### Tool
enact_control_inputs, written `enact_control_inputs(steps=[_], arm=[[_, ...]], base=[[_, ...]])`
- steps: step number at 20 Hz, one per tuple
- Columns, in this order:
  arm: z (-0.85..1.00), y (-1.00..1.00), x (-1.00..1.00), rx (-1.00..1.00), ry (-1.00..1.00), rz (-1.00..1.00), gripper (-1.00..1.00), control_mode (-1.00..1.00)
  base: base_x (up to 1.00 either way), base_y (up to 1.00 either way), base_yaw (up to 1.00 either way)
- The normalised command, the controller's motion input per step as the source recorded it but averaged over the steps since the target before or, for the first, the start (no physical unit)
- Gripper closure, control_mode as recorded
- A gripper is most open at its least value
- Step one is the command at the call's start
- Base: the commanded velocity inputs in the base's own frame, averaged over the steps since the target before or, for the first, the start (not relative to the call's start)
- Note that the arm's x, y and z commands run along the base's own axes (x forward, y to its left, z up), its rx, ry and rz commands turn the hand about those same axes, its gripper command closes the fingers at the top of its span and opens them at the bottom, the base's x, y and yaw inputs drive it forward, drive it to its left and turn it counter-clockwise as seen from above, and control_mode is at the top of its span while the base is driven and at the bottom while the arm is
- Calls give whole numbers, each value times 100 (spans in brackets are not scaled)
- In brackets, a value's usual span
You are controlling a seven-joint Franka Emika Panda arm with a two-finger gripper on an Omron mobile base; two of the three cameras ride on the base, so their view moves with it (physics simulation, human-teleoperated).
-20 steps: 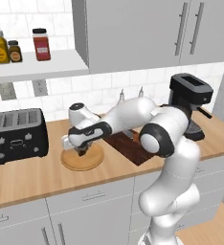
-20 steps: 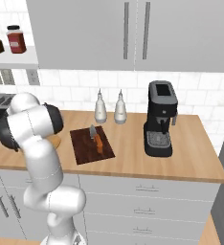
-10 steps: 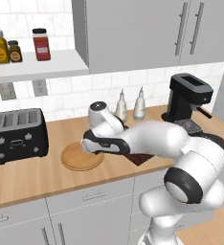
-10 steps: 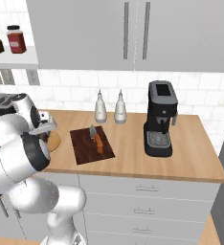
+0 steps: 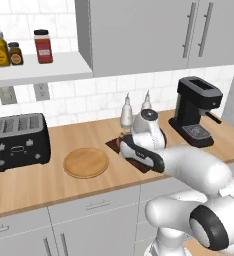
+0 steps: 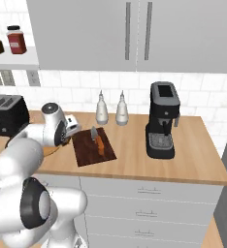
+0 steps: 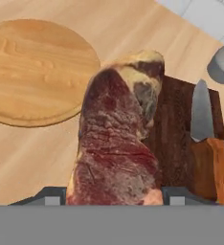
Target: Pick up the knife from the drawer and place it on the cutting board. Then place the meat from the plate to the cutting board.
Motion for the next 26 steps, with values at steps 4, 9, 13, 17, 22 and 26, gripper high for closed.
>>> enact_control_inputs(steps=[4, 9, 13, 17, 22, 26], arm=[[11, -91, 82, 0, 13, 0, 100, -100], [3, -41, 72, -2, 23, 0, 100, -100], [-35, 0, 8, -6, 14, 0, 100, -100], [-37, 5, 5, -6, 0, 0, 100, -100], [-44, 7, 4, -9, 0, 0, 100, -100], [-17, 3, 1, -5, -3, 0, 100, -100]], base=[[0, 0, 0], [0, 0, 0], [0, 0, 0], [0, 0, 0], [0, 0, 0], [0, 0, 0]])
